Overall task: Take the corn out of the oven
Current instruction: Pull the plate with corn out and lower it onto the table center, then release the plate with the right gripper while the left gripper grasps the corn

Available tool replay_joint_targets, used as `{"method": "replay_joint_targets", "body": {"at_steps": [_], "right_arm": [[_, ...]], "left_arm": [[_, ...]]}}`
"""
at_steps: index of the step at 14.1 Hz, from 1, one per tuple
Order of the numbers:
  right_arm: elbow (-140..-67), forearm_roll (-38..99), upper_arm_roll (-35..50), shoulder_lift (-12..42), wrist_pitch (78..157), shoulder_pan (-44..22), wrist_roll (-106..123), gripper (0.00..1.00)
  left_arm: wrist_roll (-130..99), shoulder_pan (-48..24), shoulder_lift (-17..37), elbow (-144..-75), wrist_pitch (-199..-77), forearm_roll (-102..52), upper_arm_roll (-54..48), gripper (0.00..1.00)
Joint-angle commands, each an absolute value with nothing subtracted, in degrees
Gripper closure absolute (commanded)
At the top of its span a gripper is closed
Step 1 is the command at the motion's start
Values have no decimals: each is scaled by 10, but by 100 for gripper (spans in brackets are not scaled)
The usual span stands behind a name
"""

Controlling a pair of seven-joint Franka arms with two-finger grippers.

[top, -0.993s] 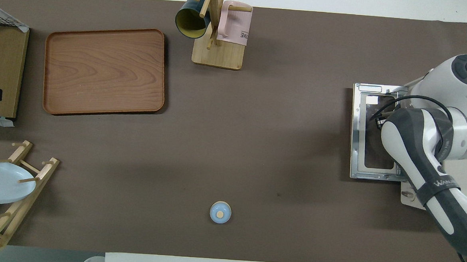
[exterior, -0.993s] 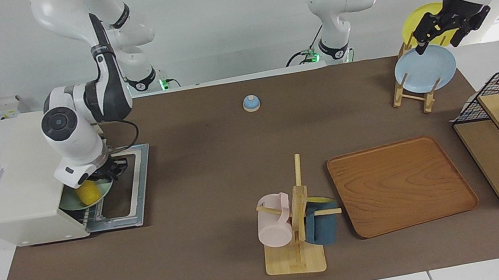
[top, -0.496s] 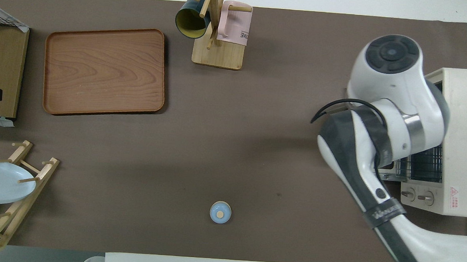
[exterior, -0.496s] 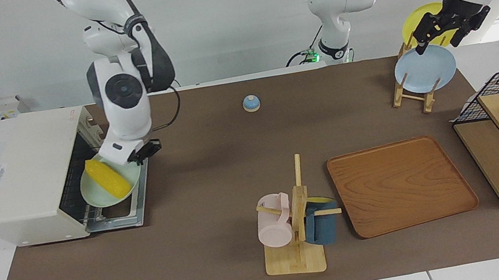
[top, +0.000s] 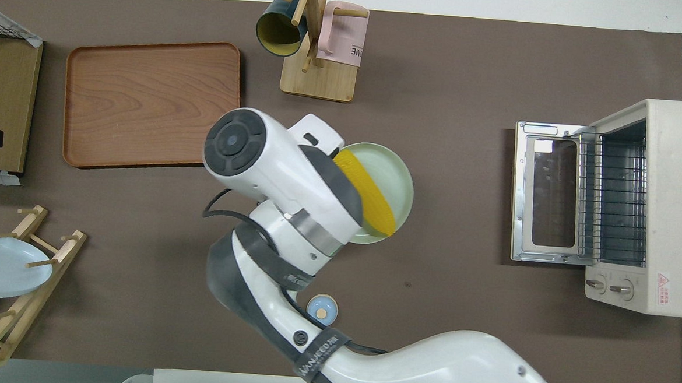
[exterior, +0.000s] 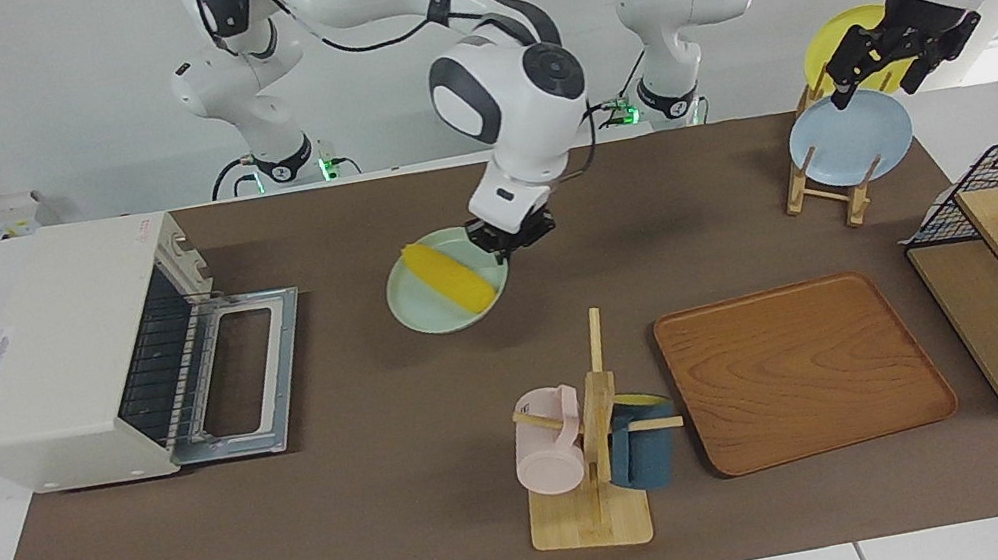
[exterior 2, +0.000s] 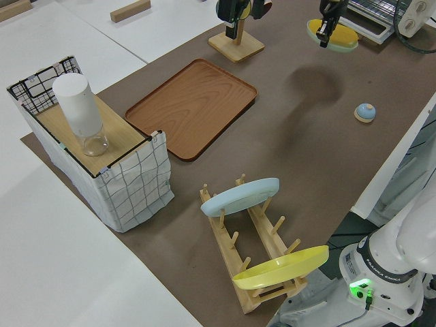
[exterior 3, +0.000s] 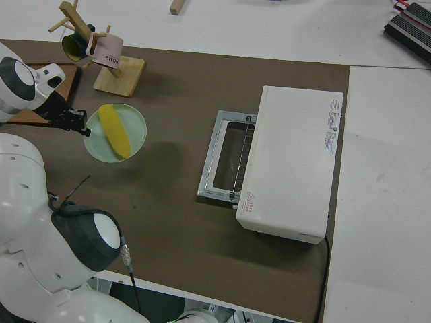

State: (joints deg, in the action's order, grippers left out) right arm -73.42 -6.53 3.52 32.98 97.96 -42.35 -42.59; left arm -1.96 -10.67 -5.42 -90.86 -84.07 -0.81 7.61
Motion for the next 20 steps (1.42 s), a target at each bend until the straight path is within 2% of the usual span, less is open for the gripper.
{"method": "replay_joint_targets", "body": {"at_steps": [1,4,5,7,8,11,12,14,16,17,18,20], "right_arm": [[-672,-47,37,393,1022,-429,-455,99],[-696,-44,37,403,1089,-435,-489,91],[-707,-35,37,402,1105,-434,-497,85],[-708,-4,39,402,1133,-430,-507,37],[-702,-10,38,402,1123,-429,-506,0],[-706,-51,33,349,1074,-401,-457,0],[-739,-74,34,321,1044,-377,-407,0],[-847,-76,34,246,1029,-312,-295,3],[-958,-79,34,188,1058,-239,-211,26],[-1002,-79,34,172,1067,-207,-169,45],[-1053,-80,34,158,1100,-182,-153,60],[-1147,-87,33,134,1188,-144,-134,82]], "left_arm": [[-17,-100,-62,-911,-831,-14,74,0],[-17,-100,-62,-911,-831,-14,74,0],[-17,-100,-62,-911,-830,-14,74,0],[-18,-99,-62,-911,-827,-14,74,0],[-18,-98,-63,-912,-824,-13,75,0],[-28,-86,-73,-923,-814,-11,77,0],[-64,-88,-85,-956,-825,-11,76,0],[-104,-113,-140,-1100,-911,-11,62,0],[-219,-159,-145,-1210,-1032,-11,33,0],[-286,-208,-130,-1245,-1102,-11,31,0],[-349,-261,-96,-1254,-1152,-11,31,0],[-474,-332,-14,-1234,-1225,-11,31,0]]}}
